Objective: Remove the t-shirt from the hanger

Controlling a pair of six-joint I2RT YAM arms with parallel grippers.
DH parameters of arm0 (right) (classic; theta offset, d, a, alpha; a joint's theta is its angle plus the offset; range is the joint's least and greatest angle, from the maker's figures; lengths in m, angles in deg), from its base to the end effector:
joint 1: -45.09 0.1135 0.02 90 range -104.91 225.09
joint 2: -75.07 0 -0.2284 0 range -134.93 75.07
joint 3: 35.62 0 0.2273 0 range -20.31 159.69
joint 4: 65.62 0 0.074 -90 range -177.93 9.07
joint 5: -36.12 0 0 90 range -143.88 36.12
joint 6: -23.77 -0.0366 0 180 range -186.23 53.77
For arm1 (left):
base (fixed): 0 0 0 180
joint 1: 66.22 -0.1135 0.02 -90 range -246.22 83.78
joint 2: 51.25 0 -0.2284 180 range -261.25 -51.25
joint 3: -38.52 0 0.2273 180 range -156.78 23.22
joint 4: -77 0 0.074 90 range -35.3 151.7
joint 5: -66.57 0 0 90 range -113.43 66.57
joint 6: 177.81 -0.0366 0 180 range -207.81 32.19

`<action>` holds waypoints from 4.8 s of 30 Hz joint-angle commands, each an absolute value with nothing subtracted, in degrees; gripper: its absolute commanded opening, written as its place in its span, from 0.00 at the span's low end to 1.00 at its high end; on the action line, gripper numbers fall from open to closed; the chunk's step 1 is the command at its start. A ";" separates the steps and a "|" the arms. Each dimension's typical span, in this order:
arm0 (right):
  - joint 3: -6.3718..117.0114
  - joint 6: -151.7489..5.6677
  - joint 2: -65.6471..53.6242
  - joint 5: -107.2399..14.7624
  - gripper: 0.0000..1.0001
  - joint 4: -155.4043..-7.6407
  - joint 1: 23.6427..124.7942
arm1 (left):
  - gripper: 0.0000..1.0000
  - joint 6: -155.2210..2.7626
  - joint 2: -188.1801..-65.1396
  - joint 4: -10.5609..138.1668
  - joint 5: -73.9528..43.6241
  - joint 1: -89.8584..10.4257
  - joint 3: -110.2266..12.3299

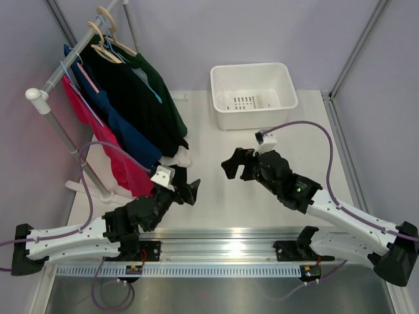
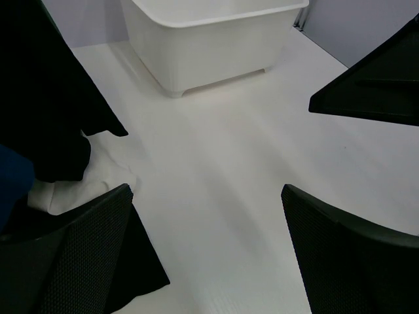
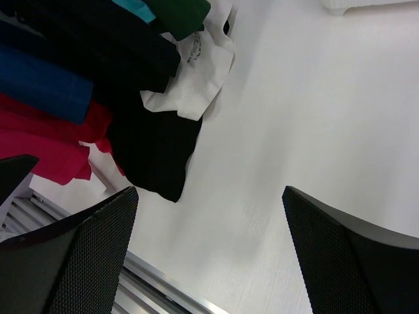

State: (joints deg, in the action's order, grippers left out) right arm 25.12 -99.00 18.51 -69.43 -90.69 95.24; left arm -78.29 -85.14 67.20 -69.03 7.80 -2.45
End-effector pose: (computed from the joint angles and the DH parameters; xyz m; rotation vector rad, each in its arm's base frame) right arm 0.1504 0.1648 0.2817 -0.1150 1.9832 0.6995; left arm 0.0679 -0.1423 0.2641 0.2936 1.5988 -0.4854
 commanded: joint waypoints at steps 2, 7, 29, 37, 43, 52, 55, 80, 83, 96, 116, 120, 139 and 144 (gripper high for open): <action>27.76 -99.45 18.64 -69.26 0.99 -90.51 95.37 | 0.99 -78.14 -85.36 68.64 -69.04 8.05 -3.59; 27.94 -99.62 18.64 -69.08 0.99 -90.60 95.37 | 0.99 -78.05 -85.70 68.73 -69.56 8.05 -3.58; 29.25 -96.11 14.78 -59.15 0.99 -88.22 95.37 | 0.86 -63.55 -91.34 13.71 -105.94 8.05 -50.26; 30.84 -95.85 12.75 -61.09 1.00 -90.95 95.37 | 0.71 -58.28 -85.97 14.06 -111.05 -2.92 -42.71; 30.57 -96.64 13.37 -59.15 1.00 -90.60 95.37 | 0.69 -56.79 -90.00 14.24 -110.61 -6.36 -41.20; 30.05 -96.64 15.39 -59.68 1.00 -90.86 95.37 | 0.63 -53.71 -98.18 14.41 -105.44 -16.28 -42.34; 30.22 -96.81 15.74 -59.16 0.99 -91.21 95.37 | 0.63 -53.71 -100.55 14.59 -104.55 -18.49 -42.61; 30.31 -97.69 17.15 -59.50 1.00 -92.88 95.37 | 0.00 -61.70 -106.45 22.41 -101.82 -30.27 -43.92; 30.31 -97.69 17.24 -59.77 1.00 -92.97 95.37 | 0.00 -63.20 -106.36 22.41 -101.74 -30.53 -45.50; 30.40 -97.69 17.15 -60.21 0.99 -93.06 95.37 | 0.00 -71.63 -102.58 22.68 -100.95 -30.44 -52.28; 31.45 -96.64 15.48 -62.84 1.00 -94.20 95.37 | 0.00 -70.94 -91.87 22.07 -83.11 -29.65 -56.14; 31.45 -96.46 15.65 -63.28 1.00 -94.29 95.37 | 0.00 -68.92 -88.17 20.31 -78.20 -29.65 -55.79; 32.86 -94.00 14.08 -69.35 0.99 -96.57 95.37 | 0.00 -55.82 -76.22 3.97 -63.68 -29.65 -50.44; 33.65 -93.74 12.58 -69.70 1.00 -97.01 95.37 | 0.00 -56.86 -75.69 1.23 -60.79 -29.65 -49.20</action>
State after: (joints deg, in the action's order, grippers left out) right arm 30.60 -95.07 13.14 -67.92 -96.43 95.24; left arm -57.11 -75.74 2.76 -66.76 -29.75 -50.21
